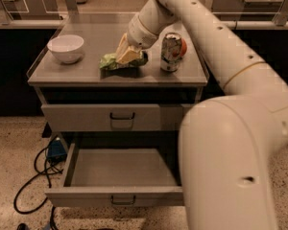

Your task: Place green jalapeno chip bag into middle drawer

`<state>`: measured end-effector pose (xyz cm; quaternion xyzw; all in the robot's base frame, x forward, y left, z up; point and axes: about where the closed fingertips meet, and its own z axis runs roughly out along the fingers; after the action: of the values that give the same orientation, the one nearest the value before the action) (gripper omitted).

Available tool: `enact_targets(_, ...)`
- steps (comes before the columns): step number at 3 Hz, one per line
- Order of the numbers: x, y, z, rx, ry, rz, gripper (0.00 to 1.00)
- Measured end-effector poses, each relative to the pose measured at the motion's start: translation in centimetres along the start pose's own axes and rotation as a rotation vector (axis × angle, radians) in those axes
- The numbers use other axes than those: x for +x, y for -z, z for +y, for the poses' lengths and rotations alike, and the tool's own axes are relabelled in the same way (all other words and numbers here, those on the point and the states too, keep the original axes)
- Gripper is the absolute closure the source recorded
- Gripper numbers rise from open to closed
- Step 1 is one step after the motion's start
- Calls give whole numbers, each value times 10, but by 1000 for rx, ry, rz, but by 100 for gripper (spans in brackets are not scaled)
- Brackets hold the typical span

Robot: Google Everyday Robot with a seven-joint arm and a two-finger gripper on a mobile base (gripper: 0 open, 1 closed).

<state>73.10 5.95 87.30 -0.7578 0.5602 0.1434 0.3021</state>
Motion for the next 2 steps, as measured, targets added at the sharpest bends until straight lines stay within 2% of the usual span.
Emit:
enact_targets(1,-2,82,8,227,-86,68,100)
enact_targets(2,-30,165,33,462,-161,118,100)
